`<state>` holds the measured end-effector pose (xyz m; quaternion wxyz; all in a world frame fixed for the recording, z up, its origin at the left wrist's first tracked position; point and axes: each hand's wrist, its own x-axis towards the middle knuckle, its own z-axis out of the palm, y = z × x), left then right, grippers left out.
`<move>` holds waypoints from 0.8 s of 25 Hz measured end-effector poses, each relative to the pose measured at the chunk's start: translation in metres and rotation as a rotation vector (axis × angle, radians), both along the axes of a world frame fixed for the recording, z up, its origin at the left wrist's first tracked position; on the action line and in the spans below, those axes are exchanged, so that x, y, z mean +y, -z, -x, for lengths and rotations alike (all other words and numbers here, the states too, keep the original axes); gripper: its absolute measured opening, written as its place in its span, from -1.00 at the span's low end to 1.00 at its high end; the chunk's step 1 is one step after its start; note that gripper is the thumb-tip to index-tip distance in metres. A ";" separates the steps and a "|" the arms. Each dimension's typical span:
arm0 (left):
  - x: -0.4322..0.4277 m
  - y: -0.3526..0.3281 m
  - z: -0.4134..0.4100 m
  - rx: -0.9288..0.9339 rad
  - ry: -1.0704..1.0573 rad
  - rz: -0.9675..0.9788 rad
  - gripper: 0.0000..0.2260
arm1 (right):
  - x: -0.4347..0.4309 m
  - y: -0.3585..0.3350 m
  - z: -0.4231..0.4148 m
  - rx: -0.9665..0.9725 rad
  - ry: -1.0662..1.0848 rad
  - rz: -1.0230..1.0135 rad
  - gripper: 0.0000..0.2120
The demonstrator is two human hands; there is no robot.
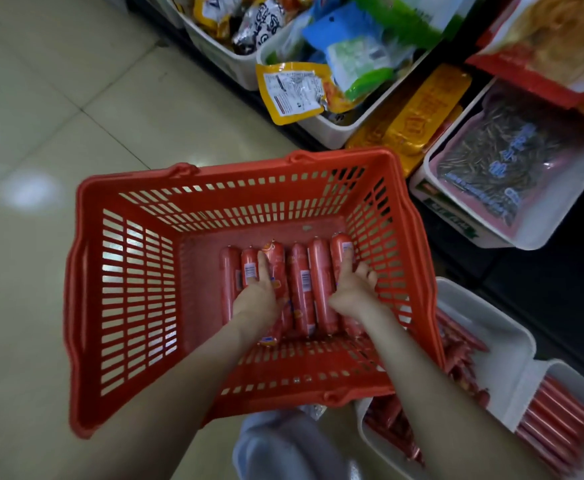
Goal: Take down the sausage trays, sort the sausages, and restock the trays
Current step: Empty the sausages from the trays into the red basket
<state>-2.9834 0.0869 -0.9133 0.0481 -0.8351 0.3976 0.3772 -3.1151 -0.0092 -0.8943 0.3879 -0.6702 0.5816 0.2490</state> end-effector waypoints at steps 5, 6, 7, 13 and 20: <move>0.003 0.006 -0.011 0.012 -0.121 -0.017 -0.11 | 0.005 0.004 -0.003 -0.084 -0.113 -0.057 0.01; 0.005 0.007 -0.014 -0.013 -0.129 -0.018 -0.14 | 0.006 0.006 -0.003 -0.078 -0.122 -0.069 0.03; 0.008 0.007 -0.016 -0.045 -0.115 -0.020 -0.16 | 0.006 0.010 -0.002 -0.076 -0.124 -0.084 0.05; 0.031 0.021 -0.029 -0.288 0.133 -0.086 -0.22 | 0.017 0.033 -0.017 -0.014 -0.158 -0.051 0.14; 0.044 0.035 -0.039 -0.355 0.097 -0.145 -0.38 | 0.006 0.038 -0.026 -0.118 -0.077 -0.237 0.07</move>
